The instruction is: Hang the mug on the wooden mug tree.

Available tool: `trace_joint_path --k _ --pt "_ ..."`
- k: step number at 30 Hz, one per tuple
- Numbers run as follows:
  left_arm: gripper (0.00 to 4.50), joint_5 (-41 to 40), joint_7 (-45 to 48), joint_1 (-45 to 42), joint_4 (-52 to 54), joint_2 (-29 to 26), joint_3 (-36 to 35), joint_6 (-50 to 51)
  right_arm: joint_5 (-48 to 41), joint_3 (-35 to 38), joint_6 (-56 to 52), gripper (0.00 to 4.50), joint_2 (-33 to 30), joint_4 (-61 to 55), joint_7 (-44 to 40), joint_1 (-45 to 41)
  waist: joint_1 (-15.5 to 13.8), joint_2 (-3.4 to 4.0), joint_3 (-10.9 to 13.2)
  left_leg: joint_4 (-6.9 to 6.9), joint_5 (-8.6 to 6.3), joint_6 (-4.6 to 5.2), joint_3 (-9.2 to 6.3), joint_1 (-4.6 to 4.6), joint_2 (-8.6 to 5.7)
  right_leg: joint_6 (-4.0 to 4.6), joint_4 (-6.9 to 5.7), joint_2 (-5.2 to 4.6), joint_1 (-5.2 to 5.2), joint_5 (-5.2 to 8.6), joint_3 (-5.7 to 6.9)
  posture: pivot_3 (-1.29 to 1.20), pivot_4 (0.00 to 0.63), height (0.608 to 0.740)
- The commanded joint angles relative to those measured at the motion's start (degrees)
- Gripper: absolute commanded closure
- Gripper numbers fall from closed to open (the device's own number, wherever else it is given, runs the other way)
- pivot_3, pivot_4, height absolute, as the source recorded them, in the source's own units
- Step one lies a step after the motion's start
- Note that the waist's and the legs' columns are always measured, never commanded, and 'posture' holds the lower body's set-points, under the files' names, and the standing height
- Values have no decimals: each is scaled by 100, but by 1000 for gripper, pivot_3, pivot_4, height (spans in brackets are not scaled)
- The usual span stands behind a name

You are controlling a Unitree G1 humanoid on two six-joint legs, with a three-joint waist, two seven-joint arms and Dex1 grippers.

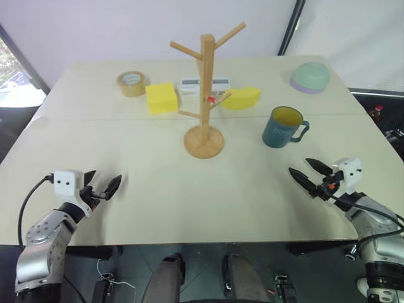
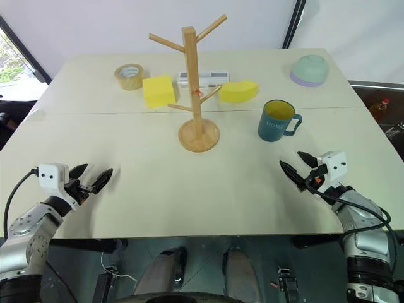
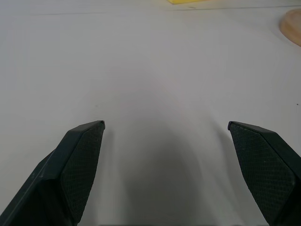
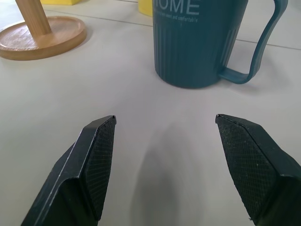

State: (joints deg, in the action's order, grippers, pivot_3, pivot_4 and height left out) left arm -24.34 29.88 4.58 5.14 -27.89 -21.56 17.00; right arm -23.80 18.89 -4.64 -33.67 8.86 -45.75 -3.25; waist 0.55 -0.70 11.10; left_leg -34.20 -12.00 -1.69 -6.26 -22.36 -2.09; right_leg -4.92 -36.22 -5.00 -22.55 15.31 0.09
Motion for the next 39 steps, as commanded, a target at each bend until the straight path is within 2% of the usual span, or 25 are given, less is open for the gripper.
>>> trace_joint_path --k 1,6,11,13,18,24,30,39 --pt "0 -15 22 12 212 -89 -102 -60 -111 192 -29 992 -85 -356 75 31 1 0 0 -1 0 -1 1 0 -1 -1 0 -2 0 0 0 0 150 740" --pt "0 -101 79 -1 311 -60 -41 -12 -54 198 -94 992 -83 -500 230 73 0 0 0 -2 0 -1 1 -2 -2 -3 1 -3 -1 -1 -1 0 150 740" --pt "0 -73 234 -38 773 -46 335 64 -88 305 -218 992 -18 -642 536 139 -11 0 0 -2 0 -1 1 -4 -2 -3 2 -4 -1 -2 -1 0 150 740" --pt "0 -20 426 -58 1074 -89 652 53 -39 346 -236 992 34 -645 748 111 -20 0 0 -2 2 -3 1 -5 -4 -3 3 -5 0 -2 -1 0 150 740" --pt "0 -196 1223 -351 2180 -170 2017 282 298 432 -268 992 103 -529 1580 -87 -18 0 0 -4 3 -6 8 -6 -6 -3 5 -7 0 -2 -5 0 150 740" --pt "0 -363 1406 -995 2535 56 2890 666 531 209 -368 992 325 -374 2285 -561 33 2 -1 -4 6 -7 9 -5 -6 -3 2 2 -2 -4 -5 0 150 740" --pt "0 -142 1341 -1302 2383 98 3098 676 946 -129 -306 992 524 569 2686 -1502 17 5 -3 -4 8 -5 0 -2 -1 3 0 32 -4 -15 -5 0 150 740" --pt "0 -149 1148 -1289 2450 102 2993 736 1274 -330 203 992 587 2140 2743 -2545 18 6 -2 -4 8 -5 3 -8 -5 -3 6 29 -3 -15 -8 0 150 740"
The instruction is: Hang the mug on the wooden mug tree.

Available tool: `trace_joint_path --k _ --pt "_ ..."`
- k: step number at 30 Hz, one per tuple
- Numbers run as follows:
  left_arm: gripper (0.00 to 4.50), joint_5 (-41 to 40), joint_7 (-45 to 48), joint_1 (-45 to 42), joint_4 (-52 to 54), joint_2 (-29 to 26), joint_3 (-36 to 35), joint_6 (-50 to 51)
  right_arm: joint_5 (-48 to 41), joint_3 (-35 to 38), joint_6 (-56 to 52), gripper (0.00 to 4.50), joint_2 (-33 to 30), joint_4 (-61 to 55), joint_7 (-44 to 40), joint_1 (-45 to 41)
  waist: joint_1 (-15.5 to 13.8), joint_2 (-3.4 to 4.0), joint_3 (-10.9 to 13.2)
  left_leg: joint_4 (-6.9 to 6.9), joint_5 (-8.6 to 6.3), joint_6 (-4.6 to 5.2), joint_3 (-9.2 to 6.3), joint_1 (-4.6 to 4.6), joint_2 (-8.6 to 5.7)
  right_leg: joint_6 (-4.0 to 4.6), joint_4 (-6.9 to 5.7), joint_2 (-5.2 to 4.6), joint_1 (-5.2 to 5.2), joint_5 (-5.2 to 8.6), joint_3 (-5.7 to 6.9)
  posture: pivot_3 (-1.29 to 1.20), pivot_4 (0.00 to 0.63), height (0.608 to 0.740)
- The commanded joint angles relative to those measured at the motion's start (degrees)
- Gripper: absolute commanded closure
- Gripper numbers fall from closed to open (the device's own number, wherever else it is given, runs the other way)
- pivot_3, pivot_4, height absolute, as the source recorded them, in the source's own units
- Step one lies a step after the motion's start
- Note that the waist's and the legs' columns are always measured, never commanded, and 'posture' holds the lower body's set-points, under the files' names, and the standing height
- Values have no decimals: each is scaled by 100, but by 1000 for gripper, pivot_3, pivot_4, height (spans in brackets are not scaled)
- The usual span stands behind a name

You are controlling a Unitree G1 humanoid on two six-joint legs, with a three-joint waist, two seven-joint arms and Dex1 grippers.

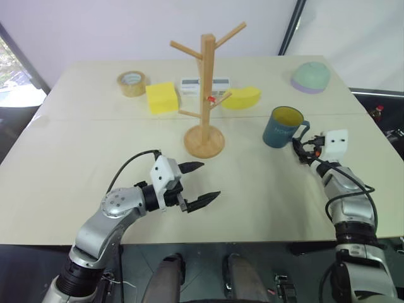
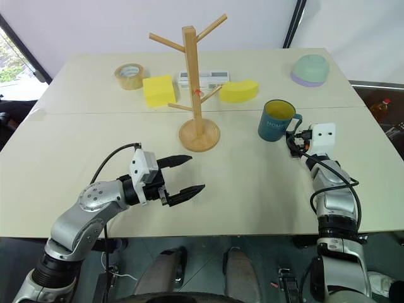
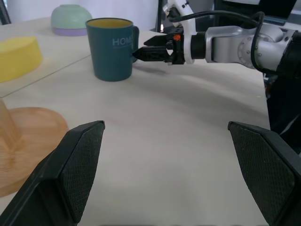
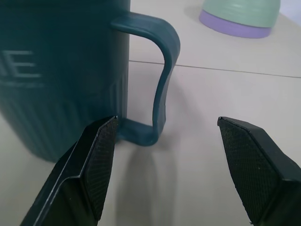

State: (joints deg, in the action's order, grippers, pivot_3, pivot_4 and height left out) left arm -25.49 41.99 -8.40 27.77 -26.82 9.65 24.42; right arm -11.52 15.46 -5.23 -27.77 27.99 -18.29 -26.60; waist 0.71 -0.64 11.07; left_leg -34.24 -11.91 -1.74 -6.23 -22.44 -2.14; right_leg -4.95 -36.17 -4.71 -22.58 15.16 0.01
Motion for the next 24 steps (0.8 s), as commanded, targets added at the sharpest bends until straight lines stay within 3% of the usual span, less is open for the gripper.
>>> trace_joint_path --k 1,5,7,8,13,19,24 --pt "0 -39 -81 15 199 -7 -131 -1 68 -1 335 992 2 377 -13 -296 4 0 0 0 0 0 -1 0 0 0 0 1 0 0 0 0 150 740" --pt "0 -30 -133 30 233 -26 -128 4 85 -30 599 992 13 851 -126 -560 16 0 0 0 1 0 -1 2 1 -2 -3 2 0 -2 0 0 150 740" --pt "0 -29 -159 38 244 -46 -161 16 32 0 728 1511 27 1032 -230 -666 23 0 0 0 1 0 -1 3 1 -2 -3 3 0 -2 0 0 150 740" --pt "0 -32 -165 43 246 -57 -178 17 14 12 776 1833 30 1088 -266 -699 25 0 0 0 1 0 -1 3 1 -3 -3 3 0 -3 0 0 150 740" --pt "0 -27 -167 92 224 -104 -239 -7 -21 8 938 4453 40 1094 -476 -683 15 0 0 0 1 0 -1 3 1 -12 -3 3 0 -7 0 0 150 740" --pt "0 60 -260 143 16 -99 -531 -227 75 -175 846 4488 -89 76 -710 -347 12 2 1 0 2 -2 -1 2 1 -11 -3 2 -1 -7 -2 0 150 740" --pt "0 -204 -243 5 -338 -380 -1544 -348 409 -1069 -229 4488 -964 -2881 -1623 -160 42 29 17 1 2 -2 1 -7 4 -19 -14 2 -25 -12 -4 0 150 740"
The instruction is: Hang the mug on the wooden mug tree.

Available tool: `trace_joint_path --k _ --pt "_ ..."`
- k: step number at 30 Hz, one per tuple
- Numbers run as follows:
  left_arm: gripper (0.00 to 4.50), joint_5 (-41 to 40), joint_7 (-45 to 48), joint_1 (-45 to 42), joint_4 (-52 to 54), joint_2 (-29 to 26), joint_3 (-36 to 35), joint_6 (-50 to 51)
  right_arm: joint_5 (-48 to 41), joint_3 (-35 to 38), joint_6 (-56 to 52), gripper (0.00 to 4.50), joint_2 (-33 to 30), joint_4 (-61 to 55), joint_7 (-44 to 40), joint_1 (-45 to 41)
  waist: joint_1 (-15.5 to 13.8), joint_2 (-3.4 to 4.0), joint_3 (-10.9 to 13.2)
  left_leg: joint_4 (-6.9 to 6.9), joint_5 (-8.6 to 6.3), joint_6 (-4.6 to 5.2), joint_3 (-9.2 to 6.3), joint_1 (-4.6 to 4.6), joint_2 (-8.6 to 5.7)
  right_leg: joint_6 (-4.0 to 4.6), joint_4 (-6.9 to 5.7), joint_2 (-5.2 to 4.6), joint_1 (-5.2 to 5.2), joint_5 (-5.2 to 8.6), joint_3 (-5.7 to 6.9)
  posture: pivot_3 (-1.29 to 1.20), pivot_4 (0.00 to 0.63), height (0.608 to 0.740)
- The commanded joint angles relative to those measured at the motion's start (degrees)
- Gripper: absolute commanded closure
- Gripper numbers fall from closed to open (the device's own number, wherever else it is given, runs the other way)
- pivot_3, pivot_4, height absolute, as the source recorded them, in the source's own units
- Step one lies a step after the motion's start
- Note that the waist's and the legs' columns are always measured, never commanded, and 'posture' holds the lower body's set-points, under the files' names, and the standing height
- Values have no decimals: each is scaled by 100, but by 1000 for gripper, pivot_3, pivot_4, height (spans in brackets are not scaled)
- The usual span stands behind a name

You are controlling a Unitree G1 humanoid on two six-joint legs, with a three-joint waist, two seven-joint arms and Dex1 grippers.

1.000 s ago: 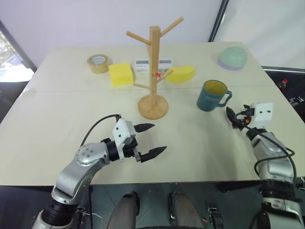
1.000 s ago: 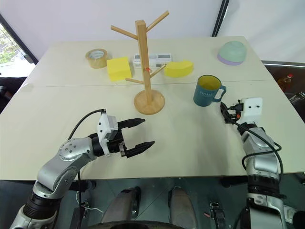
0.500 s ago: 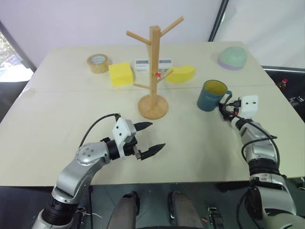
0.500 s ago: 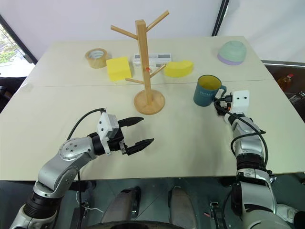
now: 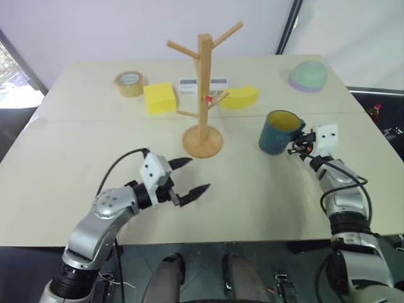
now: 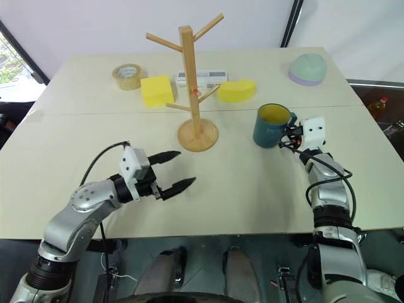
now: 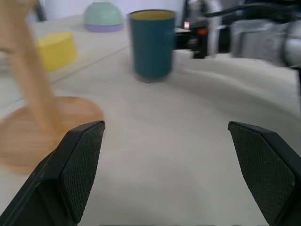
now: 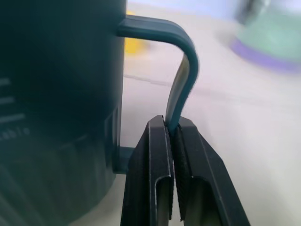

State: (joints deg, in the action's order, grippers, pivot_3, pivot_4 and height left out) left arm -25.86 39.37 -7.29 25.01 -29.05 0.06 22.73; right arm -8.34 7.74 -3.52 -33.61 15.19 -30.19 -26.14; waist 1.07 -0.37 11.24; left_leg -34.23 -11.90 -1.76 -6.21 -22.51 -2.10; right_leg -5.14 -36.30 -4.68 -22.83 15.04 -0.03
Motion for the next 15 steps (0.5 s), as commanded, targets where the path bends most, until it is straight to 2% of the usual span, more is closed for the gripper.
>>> trace_joint_path --k 1,3,5,9,12,15 --pt "0 -186 63 -132 -150 -242 -735 -193 77 -451 -675 4488 -578 -2092 -638 -303 3 1 1 1 0 0 1 1 1 0 -3 2 -2 0 0 0 150 740" --pt "0 -130 217 -152 -363 -453 -927 -308 17 -788 -1667 4488 -990 -3073 -992 -774 1 2 1 2 0 0 -3 1 6 0 -5 8 -4 1 3 0 150 740" --pt "0 -56 327 -173 -547 -583 -992 -432 71 -1149 -2371 4488 -1276 -3548 -1303 -1363 -20 0 0 4 -1 -1 -5 0 8 14 -5 8 -7 8 4 0 150 740" --pt "0 -13 333 -219 -651 -579 -969 -539 540 -1829 -2969 4488 -1573 -3749 -1615 -2105 -75 -19 -4 2 -1 -4 -9 -7 5 16 13 -7 3 9 7 0 150 740" --pt "0 -25 254 -237 -603 -490 -932 -543 734 -2144 -3338 4488 -1485 -3749 -1665 -2523 -76 -26 -7 0 11 -26 -8 -52 -7 12 23 -38 -29 8 11 0 150 740" --pt "0 -17 223 -228 -583 -445 -924 -540 843 -2319 -3557 4488 -1468 -3772 -1779 -2668 -46 -26 -7 -2 39 -71 -4 -115 -21 -58 24 -54 -93 -33 0 0 150 740"
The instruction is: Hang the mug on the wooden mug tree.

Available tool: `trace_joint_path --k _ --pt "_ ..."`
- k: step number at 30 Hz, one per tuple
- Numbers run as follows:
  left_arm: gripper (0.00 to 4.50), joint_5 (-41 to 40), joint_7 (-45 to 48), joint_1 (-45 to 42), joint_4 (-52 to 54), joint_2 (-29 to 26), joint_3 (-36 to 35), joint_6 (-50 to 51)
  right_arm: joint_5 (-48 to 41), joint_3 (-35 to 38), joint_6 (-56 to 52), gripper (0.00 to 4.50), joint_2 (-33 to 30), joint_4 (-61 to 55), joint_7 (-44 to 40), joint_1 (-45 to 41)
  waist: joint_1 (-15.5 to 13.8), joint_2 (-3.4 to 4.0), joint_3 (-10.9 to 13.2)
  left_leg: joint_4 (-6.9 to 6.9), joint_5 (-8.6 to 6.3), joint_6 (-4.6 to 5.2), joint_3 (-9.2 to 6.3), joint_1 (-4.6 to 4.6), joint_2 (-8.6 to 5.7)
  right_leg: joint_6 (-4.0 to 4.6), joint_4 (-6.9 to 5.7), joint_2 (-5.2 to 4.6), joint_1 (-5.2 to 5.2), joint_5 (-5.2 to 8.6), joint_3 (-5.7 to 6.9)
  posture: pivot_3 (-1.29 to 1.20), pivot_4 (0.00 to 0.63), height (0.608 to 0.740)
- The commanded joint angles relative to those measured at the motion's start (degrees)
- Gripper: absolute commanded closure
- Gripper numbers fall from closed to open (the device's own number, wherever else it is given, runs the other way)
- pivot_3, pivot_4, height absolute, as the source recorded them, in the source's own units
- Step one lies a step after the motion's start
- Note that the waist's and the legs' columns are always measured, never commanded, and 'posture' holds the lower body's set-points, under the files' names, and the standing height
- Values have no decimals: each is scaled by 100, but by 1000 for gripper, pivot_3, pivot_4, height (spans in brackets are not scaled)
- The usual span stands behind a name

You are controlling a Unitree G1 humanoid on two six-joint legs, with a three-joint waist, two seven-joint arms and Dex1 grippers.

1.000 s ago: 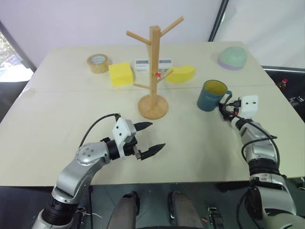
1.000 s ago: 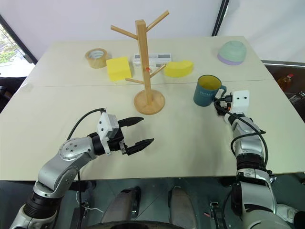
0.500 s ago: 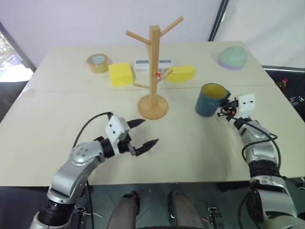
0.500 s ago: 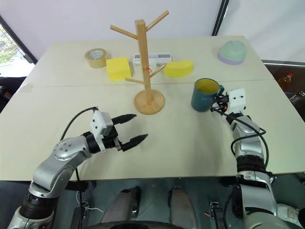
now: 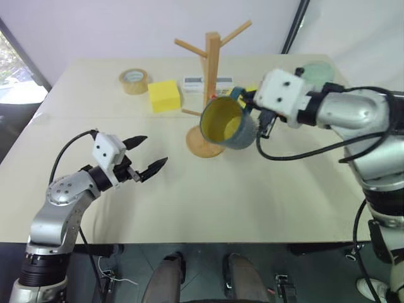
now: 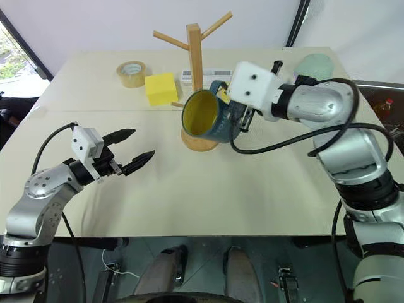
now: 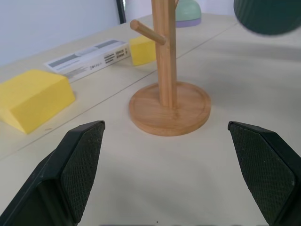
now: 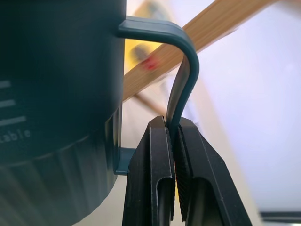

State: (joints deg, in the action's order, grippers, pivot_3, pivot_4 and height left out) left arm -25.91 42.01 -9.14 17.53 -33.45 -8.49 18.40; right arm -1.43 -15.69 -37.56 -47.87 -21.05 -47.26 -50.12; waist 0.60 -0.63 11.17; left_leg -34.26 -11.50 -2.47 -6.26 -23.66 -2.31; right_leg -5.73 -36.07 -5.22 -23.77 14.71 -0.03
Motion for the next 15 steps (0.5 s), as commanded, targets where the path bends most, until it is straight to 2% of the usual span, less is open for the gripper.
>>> trace_joint_path --k 1,12,15 --pt "0 -4 -45 -42 165 4 -71 -111 236 -54 -213 4488 -21 -114 -68 -321 3 0 0 -1 1 -1 3 -4 -5 -9 0 -4 -2 -5 0 0 150 740" --pt "0 -614 207 -126 437 -63 -365 -31 601 -330 -810 4488 436 -28 5 -698 18 0 0 -2 6 -8 5 3 3 0 -8 15 -2 -9 3 0 150 740" --pt "0 -1405 335 -140 816 -122 -524 430 683 -463 -921 4488 601 40 52 -812 30 0 0 -2 6 -9 5 3 3 0 -8 15 -2 -10 3 0 150 740"
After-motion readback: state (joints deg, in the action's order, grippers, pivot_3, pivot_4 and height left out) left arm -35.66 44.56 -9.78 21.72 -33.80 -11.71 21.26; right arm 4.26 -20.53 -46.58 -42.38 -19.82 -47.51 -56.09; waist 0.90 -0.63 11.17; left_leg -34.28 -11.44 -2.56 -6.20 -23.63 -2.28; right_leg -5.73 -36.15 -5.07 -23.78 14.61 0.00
